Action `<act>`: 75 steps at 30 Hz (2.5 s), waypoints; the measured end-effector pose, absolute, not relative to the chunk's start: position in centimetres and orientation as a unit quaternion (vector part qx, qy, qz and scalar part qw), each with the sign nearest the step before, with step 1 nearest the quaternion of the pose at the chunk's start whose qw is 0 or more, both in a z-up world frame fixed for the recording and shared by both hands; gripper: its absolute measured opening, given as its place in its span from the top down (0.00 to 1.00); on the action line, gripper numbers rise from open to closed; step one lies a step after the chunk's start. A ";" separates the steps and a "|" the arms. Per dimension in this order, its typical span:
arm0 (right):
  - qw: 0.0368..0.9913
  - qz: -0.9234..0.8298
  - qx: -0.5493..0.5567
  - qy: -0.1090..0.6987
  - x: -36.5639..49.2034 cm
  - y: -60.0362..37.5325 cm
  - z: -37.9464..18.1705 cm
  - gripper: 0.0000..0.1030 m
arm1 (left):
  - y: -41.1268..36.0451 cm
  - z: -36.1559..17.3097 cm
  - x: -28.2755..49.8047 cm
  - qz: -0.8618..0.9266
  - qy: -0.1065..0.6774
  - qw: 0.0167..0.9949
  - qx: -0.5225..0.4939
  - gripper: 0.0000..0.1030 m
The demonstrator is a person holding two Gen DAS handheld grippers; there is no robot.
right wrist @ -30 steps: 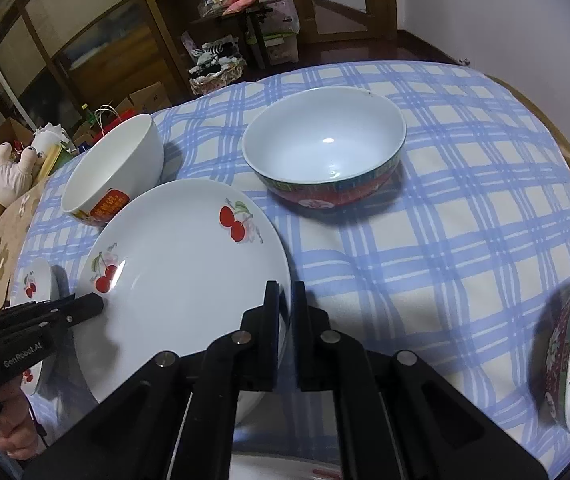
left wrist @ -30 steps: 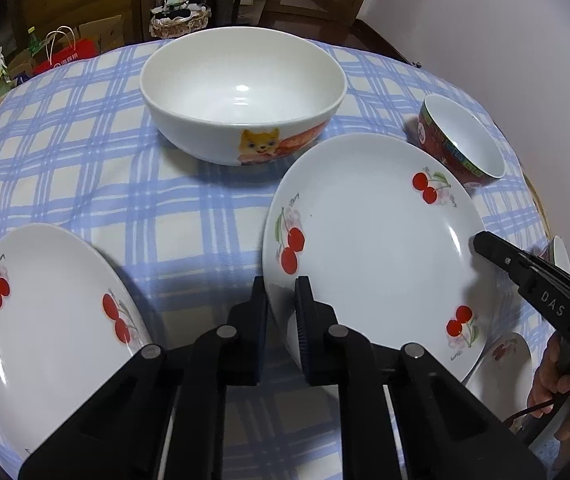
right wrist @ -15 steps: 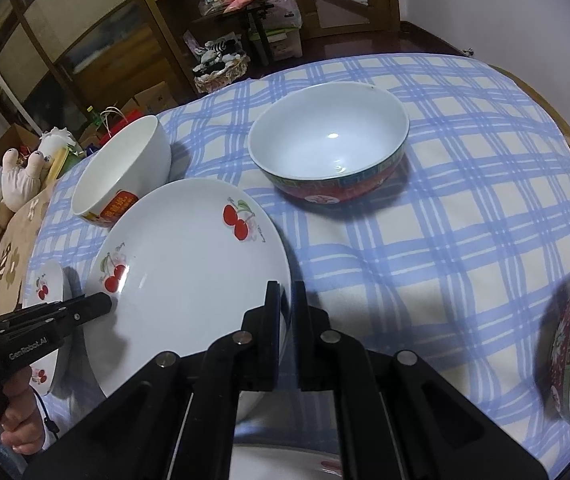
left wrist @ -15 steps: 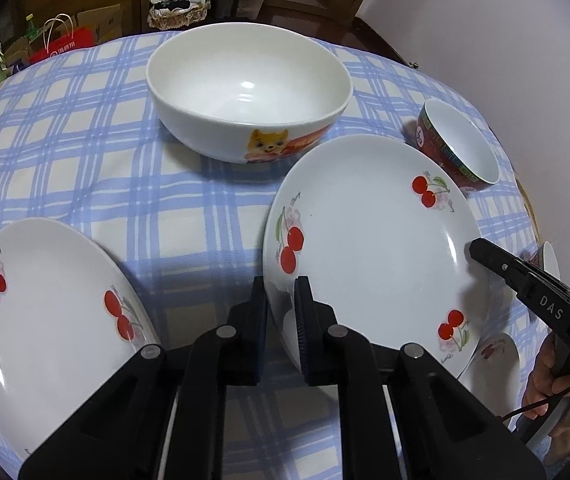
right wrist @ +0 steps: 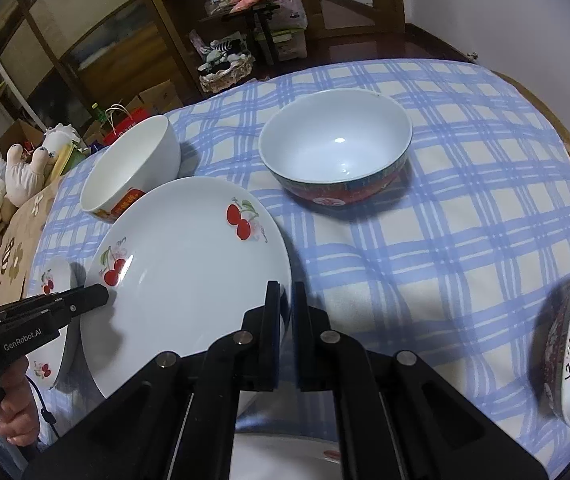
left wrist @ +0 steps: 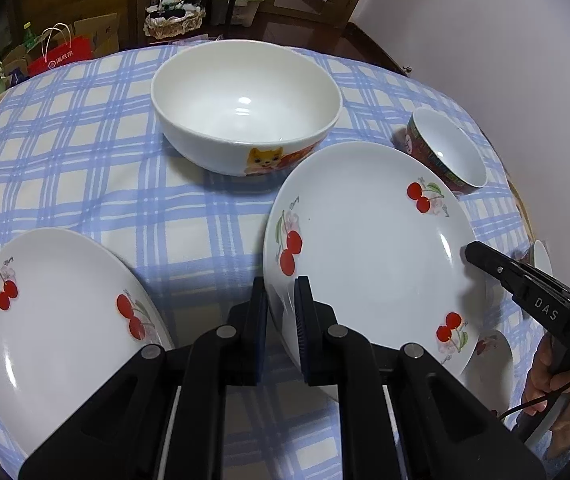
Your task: Organize plates and bowls
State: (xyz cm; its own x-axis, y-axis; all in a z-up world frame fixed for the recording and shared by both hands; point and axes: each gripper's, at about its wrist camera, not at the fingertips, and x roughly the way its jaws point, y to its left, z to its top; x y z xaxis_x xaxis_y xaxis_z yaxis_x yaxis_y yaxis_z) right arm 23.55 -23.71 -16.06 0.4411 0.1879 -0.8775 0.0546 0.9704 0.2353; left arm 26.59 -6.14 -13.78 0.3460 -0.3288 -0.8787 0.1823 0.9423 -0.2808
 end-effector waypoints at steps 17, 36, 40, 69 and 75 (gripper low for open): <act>0.843 0.022 0.123 0.523 21.7 -24.2 -13.8 0.94 | -6.3 -11.1 24.9 -0.179 0.532 0.825 -0.066 0.87; 0.852 0.003 0.119 0.509 16.2 -24.9 -9.1 0.94 | -7.3 -7.9 21.6 -0.196 0.514 0.833 -0.062 0.88; 0.858 -0.011 0.111 0.501 14.7 -25.1 -7.9 0.94 | -8.1 -7.0 20.4 -0.210 0.505 0.836 -0.051 0.89; 0.841 -0.046 0.112 0.528 7.0 -28.4 -7.4 0.94 | -12.0 -7.0 13.5 -0.261 0.515 0.816 0.008 0.89; 0.837 -0.049 0.120 0.531 6.7 -28.8 -8.0 0.94 | -12.6 -7.8 13.3 -0.260 0.526 0.810 0.017 0.89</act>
State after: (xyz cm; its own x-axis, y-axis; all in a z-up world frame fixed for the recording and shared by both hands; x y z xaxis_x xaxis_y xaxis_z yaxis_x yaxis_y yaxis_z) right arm 6.65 -28.84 -8.04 0.4302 0.0446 -0.9016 0.2094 0.9666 0.1478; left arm 13.32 -12.58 -7.83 0.3125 -0.4027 -0.8603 0.4393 0.8643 -0.2450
